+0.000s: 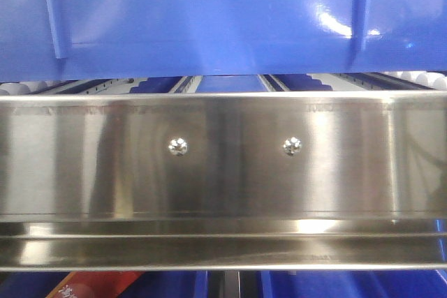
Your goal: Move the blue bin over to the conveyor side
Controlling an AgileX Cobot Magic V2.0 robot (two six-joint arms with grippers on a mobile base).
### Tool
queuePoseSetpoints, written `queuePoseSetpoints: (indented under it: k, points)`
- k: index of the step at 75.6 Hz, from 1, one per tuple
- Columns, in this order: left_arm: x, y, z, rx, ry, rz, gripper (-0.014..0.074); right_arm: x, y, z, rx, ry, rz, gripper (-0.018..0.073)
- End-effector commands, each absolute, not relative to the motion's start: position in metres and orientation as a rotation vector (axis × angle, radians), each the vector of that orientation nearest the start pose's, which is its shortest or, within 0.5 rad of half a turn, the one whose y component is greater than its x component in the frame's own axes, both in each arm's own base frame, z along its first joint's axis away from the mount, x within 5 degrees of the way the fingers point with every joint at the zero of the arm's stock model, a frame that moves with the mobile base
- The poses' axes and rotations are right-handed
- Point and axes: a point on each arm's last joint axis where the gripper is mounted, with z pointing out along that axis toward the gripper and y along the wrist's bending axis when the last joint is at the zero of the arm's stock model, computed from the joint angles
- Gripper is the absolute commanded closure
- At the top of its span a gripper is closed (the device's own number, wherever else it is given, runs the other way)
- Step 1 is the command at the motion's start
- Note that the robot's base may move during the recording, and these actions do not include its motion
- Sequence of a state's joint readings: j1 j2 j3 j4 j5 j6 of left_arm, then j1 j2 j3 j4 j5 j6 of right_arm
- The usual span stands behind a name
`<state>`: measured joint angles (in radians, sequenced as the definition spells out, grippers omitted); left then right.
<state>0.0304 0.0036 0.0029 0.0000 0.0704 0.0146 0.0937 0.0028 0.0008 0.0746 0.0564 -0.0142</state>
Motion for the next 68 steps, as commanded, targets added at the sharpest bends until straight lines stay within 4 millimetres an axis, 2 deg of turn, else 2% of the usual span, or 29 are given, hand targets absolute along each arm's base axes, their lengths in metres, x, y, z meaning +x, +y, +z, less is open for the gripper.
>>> queuePoseSetpoints:
  k: [1,39,68]
  points:
    - [0.0564,0.0014,0.2076,-0.006,1.545,0.032,0.0623,0.0561,0.0053,0.2098,-0.025,1.522,0.121,0.0644]
    - [0.0564,0.0014,0.2076,-0.006,1.545,0.032,0.0623,0.0561,0.0053,0.2098,-0.025,1.522,0.121,0.0644]
    - [0.0557,0.0013,0.2173,-0.006,1.439,0.033,0.0623,0.0560,0.0051,0.2123,-0.023,1.495,0.121,0.0644]
